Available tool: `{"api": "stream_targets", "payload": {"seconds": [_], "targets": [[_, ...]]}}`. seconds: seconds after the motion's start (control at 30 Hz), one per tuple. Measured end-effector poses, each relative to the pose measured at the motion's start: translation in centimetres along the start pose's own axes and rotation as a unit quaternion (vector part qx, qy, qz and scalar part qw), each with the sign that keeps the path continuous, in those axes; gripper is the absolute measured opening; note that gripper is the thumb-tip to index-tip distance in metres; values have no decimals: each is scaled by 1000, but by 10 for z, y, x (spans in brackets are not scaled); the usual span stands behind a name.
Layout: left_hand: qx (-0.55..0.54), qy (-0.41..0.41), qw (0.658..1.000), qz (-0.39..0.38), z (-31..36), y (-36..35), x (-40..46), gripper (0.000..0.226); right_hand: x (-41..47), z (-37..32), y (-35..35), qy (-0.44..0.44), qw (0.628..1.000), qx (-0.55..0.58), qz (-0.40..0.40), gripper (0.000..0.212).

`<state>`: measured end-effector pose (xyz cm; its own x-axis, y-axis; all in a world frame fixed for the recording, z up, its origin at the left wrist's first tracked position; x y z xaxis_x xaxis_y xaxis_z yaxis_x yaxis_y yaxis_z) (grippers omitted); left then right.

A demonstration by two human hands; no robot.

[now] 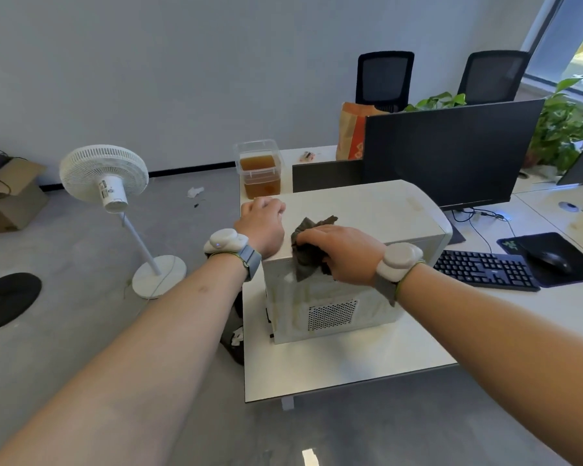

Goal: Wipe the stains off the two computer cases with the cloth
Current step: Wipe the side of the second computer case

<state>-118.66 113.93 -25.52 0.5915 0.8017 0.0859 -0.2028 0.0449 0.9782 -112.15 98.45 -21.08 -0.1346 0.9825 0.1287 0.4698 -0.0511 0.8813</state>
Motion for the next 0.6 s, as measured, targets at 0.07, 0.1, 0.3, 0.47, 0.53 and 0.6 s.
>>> {"api": "stream_targets", "payload": {"seconds": [0.07,0.1,0.3,0.47,0.53,0.6], "targets": [[-4,5,1000,-6,-1,0,0,35,0,9,14,-60,993,90,41,49],[-7,4,1000,-16,-1,0,1,33,1,8,15,-73,987,133,53,43],[-52,-11,998,-29,0,-5,11,25,7,-22,-34,-52,988,0,145,62],[-45,-9,999,-8,0,-2,9,29,10,-25,-56,-68,967,-92,227,71],[-40,-7,999,-10,-1,-1,10,29,14,-25,-52,-44,971,-129,195,75],[-30,-17,999,-13,1,-2,11,29,13,-24,-43,1,975,-150,163,71]]}}
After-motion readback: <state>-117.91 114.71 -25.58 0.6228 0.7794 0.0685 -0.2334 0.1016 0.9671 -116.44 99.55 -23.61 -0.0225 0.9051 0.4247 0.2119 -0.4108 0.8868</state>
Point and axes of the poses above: each hand's wrist, its own x-axis towards the middle knuckle, its own y-axis out of the back of the hand, z = x × y, the point moved 10 cm from there along x, towards the middle knuckle, and after that the axes turned 14 degrees about x, right-handed, at the moved point
